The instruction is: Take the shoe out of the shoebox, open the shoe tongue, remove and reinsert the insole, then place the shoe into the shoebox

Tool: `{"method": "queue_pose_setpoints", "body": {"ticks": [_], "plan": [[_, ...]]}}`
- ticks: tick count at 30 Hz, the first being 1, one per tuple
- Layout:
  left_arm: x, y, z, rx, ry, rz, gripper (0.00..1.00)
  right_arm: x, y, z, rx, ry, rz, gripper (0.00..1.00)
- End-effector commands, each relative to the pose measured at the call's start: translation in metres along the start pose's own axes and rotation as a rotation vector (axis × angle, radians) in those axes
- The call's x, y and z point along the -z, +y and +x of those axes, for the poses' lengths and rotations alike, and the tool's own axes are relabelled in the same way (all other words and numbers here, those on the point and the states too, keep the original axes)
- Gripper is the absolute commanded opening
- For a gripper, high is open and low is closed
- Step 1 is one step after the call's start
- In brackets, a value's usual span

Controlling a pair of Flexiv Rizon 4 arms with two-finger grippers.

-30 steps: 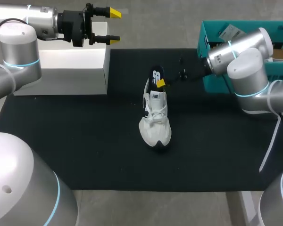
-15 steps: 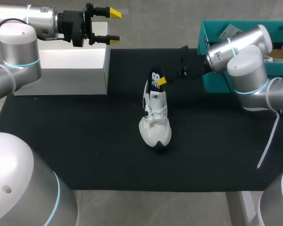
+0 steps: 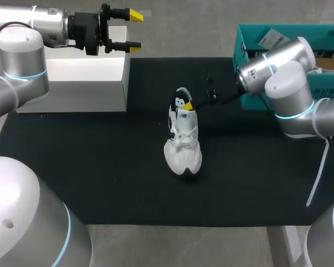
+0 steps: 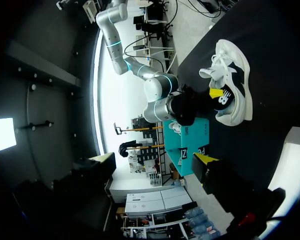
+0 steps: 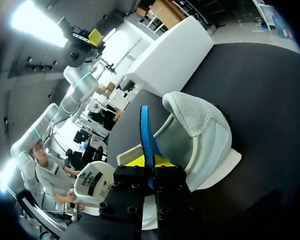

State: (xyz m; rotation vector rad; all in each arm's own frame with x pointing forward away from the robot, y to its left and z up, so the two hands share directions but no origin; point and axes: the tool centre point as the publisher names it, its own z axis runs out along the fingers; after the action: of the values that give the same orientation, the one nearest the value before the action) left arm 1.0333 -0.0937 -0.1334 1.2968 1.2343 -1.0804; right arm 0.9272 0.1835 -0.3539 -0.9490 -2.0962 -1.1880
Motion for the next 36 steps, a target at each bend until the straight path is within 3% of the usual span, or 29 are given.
{"method": "queue_pose_setpoints", "body": {"ticks": [1,3,4,5,6,8,15,18,20,36], "plan": [[0.000,0.000,0.000,-0.002,0.002,0.000,1.00,-0.006,-0.001,-0.001,-0.005,0.003,0.011,0.00],[0.000,0.000,0.000,-0.002,0.002,0.000,1.00,-0.006,0.001,-0.002,-0.005,0.002,0.022,0.00],[0.000,0.000,0.000,-0.002,0.002,0.000,1.00,-0.004,0.004,-0.002,0.002,-0.004,0.017,0.15],[0.000,0.000,0.000,-0.002,0.002,0.000,1.00,-0.002,0.007,-0.003,0.007,-0.007,0.012,0.40],[0.000,0.000,0.000,-0.002,0.002,0.000,1.00,-0.001,0.011,-0.002,0.014,-0.014,0.013,0.53],[0.000,0.000,0.000,-0.002,0.002,0.000,1.00,0.002,0.019,-0.003,0.029,-0.022,0.005,0.56],[0.000,0.000,0.000,-0.002,0.002,0.000,1.00,0.005,0.034,-0.007,0.053,-0.032,0.011,0.42],[0.000,0.000,0.000,-0.002,0.002,0.000,1.00,0.003,0.035,-0.008,0.056,-0.032,0.011,0.24],[0.000,0.000,0.000,-0.002,0.002,0.000,1.00,0.001,0.035,-0.007,0.054,-0.033,0.012,0.00],[0.000,0.000,0.000,-0.002,0.002,0.000,1.00,-0.013,0.005,-0.002,-0.030,-0.016,0.041,0.00]]}}
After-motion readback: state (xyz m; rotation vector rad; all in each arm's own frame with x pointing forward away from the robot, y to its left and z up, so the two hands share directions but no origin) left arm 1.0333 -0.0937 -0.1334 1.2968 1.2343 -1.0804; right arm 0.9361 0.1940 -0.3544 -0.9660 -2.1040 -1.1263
